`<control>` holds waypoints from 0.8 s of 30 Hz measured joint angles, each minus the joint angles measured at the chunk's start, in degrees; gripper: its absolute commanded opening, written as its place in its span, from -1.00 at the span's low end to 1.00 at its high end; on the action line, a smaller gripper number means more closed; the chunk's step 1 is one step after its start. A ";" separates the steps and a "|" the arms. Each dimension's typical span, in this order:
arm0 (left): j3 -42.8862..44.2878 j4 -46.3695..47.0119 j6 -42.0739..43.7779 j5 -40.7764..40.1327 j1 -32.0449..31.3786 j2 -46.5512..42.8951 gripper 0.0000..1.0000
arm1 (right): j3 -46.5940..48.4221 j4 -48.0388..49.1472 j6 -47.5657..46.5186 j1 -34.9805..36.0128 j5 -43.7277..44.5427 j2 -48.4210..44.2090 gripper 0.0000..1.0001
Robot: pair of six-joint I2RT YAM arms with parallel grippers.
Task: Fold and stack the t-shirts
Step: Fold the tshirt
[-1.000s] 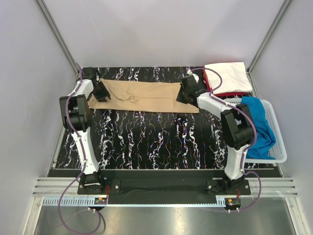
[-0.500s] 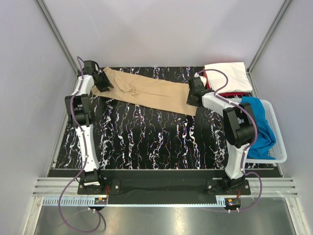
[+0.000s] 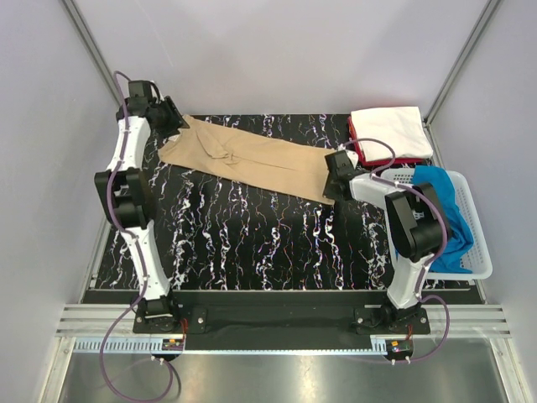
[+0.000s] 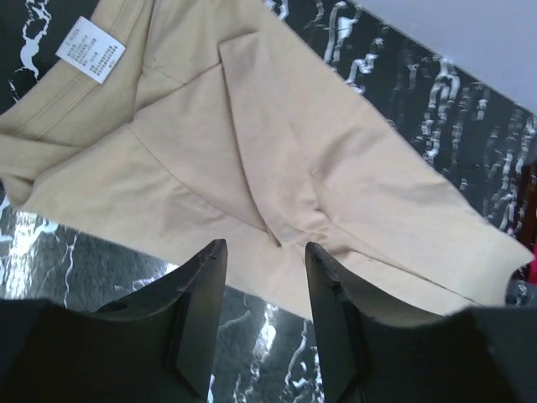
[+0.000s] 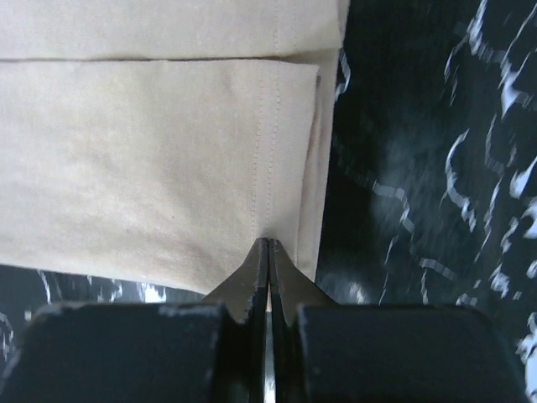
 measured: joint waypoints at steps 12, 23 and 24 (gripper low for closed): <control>-18.97 -0.79 2.49 -0.07 -8.20 -9.16 -0.09 | -13.88 0.35 12.48 19.89 0.42 -11.21 -0.95; -38.36 5.79 1.99 0.26 -22.03 -16.87 -0.10 | -18.29 -7.26 20.15 36.17 -3.69 -22.25 -0.75; -40.41 6.21 1.62 0.55 -23.80 -17.88 -0.11 | -18.29 -8.52 19.93 35.93 -3.32 -25.05 -0.71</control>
